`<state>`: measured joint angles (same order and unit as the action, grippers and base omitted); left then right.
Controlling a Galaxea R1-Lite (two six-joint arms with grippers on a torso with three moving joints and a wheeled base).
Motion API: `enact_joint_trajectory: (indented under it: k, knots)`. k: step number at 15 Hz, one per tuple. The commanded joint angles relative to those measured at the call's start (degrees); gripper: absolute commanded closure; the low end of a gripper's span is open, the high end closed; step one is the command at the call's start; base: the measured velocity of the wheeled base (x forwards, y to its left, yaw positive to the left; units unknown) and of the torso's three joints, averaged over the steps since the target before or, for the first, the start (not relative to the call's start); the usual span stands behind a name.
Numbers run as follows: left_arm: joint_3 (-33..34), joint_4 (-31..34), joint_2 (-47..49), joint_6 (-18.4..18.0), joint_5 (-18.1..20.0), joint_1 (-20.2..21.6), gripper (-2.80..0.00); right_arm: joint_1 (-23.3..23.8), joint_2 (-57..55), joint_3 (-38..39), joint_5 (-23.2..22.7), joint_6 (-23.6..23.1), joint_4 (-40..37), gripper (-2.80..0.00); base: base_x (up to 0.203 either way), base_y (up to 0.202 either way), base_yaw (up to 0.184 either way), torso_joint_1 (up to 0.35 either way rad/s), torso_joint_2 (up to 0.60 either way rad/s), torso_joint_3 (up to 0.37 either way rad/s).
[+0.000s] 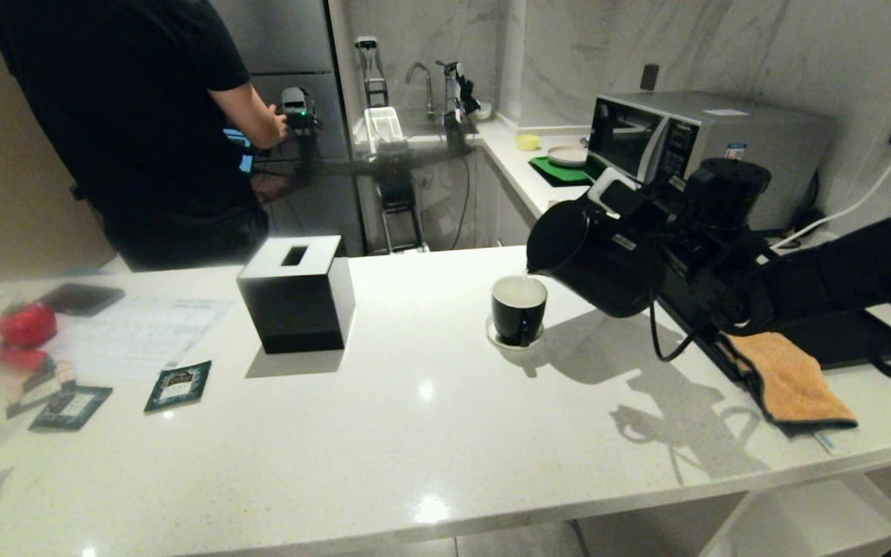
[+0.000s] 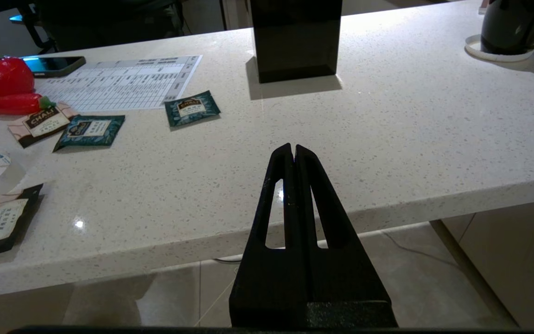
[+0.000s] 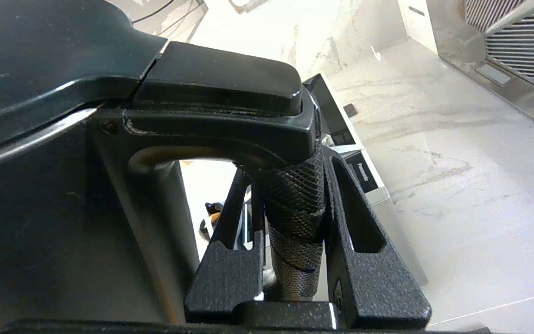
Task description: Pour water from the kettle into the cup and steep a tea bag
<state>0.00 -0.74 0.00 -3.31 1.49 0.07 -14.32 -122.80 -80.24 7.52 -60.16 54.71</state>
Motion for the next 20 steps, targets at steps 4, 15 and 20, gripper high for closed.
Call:
enact_joint_trajectory:
  k: [4, 15, 20]
  knots:
    - [0.0, 0.0, 0.1, 0.0, 0.0, 0.0, 0.00, 0.0, 0.0, 0.1, 0.0, -0.4, 0.3, 0.00, 0.000, 0.000, 0.000, 0.000, 0.00, 0.000]
    - [0.0, 0.0, 0.1, 0.0, 0.0, 0.0, 0.00, 0.0, 0.4, 0.2, 0.1, 2.2, 0.1, 0.00, 0.000, 0.000, 0.000, 0.000, 0.00, 0.000]
    - [0.0, 0.0, 0.1, 0.0, 0.0, 0.0, 0.00, 0.1, 0.9, 0.3, 0.3, 5.4, 0.1, 0.00, 0.000, 0.000, 0.000, 0.000, 0.00, 0.000]
